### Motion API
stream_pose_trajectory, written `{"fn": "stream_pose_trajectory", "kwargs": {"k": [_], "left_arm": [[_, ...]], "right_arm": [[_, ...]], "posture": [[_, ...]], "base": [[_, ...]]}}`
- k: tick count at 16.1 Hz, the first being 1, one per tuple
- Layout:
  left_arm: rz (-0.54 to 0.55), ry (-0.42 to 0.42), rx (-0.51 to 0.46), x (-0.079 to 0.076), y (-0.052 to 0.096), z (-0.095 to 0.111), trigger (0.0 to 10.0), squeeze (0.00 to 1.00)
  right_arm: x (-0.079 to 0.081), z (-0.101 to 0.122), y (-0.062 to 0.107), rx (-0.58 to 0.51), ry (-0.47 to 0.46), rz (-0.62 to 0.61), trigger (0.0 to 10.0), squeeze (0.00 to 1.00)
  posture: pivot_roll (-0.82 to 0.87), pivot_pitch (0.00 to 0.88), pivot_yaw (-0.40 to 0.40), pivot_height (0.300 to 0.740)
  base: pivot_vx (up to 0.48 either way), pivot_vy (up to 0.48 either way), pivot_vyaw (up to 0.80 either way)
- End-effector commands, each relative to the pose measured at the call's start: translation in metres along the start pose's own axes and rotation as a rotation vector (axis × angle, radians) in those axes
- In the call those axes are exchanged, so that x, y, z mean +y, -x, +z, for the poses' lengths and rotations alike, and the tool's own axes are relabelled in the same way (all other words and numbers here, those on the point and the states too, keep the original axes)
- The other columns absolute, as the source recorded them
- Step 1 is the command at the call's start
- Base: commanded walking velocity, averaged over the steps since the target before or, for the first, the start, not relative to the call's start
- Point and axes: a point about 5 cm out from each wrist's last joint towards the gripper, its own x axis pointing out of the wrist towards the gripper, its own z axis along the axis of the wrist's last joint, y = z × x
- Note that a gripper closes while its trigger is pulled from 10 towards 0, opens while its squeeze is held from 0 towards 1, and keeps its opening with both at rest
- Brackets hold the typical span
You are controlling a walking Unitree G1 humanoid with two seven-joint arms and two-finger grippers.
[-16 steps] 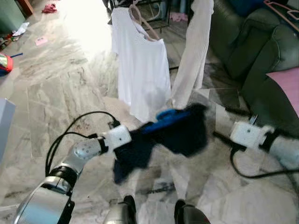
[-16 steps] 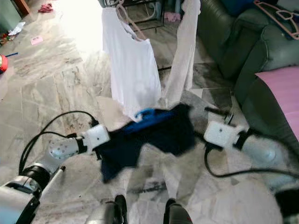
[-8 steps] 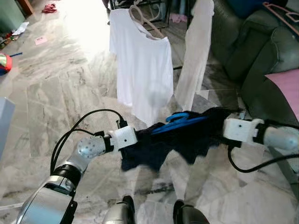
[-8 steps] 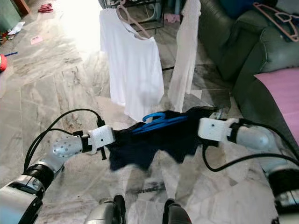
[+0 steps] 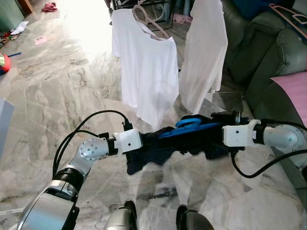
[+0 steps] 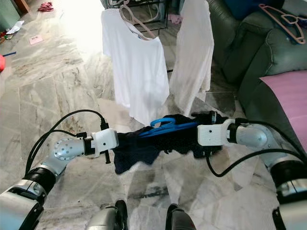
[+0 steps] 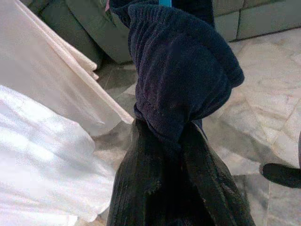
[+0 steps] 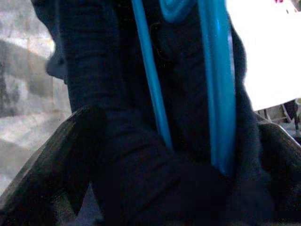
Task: Hang hanger
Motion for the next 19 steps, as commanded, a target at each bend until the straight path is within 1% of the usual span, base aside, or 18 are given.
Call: {"fn": "stream_pose_trajectory", "kwargs": {"k": [1, 3, 4, 5, 7, 10, 13, 16, 19], "left_arm": [[0.011, -0.017, -0.044, 0.000, 0.001, 0.005, 0.0, 0.00], [0.011, -0.014, -0.051, -0.001, 0.000, 0.005, 0.0, 0.00], [0.009, -0.012, -0.060, -0.002, 0.000, 0.006, 0.0, 0.00], [0.007, -0.012, -0.081, -0.002, -0.001, 0.008, 0.0, 0.00], [-0.015, -0.015, -0.099, -0.006, -0.003, 0.010, 0.0, 0.00], [-0.018, -0.017, -0.119, -0.007, -0.004, 0.012, 0.0, 0.00], [-0.016, -0.025, -0.141, -0.008, -0.005, 0.015, 0.0, 0.00], [-0.008, -0.025, -0.138, -0.009, -0.004, 0.014, 0.0, 0.00], [0.014, -0.034, -0.109, -0.007, -0.006, 0.012, 0.0, 0.00]], "right_arm": [[0.003, -0.002, -0.001, 0.005, 0.003, 0.016, 10.0, 0.00], [0.005, -0.004, -0.001, 0.018, -0.008, 0.016, 10.0, 0.00], [0.006, -0.006, -0.001, 0.020, -0.025, 0.016, 0.0, 0.00], [0.009, -0.008, -0.003, 0.021, -0.054, 0.010, 0.0, 0.00], [0.014, -0.009, -0.008, 0.023, -0.077, 0.009, 0.0, 0.00], [0.017, -0.009, -0.011, 0.018, -0.121, 0.017, 0.0, 0.00], [0.023, -0.008, -0.016, -0.018, -0.202, 0.029, 0.0, 0.00], [0.028, -0.008, -0.016, -0.030, -0.224, 0.048, 0.0, 0.00], [0.034, -0.002, -0.019, -0.097, -0.299, 0.086, 0.0, 0.00]], "posture": [[0.00, 0.242, 0.018, 0.740], [0.00, 0.242, 0.018, 0.740], [0.00, 0.242, 0.018, 0.740], [0.00, 0.243, 0.020, 0.740], [0.00, 0.246, 0.020, 0.740], [0.01, 0.245, 0.019, 0.740], [0.01, 0.246, 0.017, 0.740], [0.01, 0.247, 0.018, 0.740], [0.00, 0.247, 0.022, 0.740]], "base": [[0.000, 0.000, 0.00], [0.000, 0.000, 0.00], [0.000, 0.000, 0.00], [0.000, 0.000, 0.00], [0.000, 0.000, 0.00], [0.000, 0.000, 0.00], [0.000, 0.000, 0.00], [0.000, 0.000, 0.00], [0.000, 0.000, 0.00]]}}
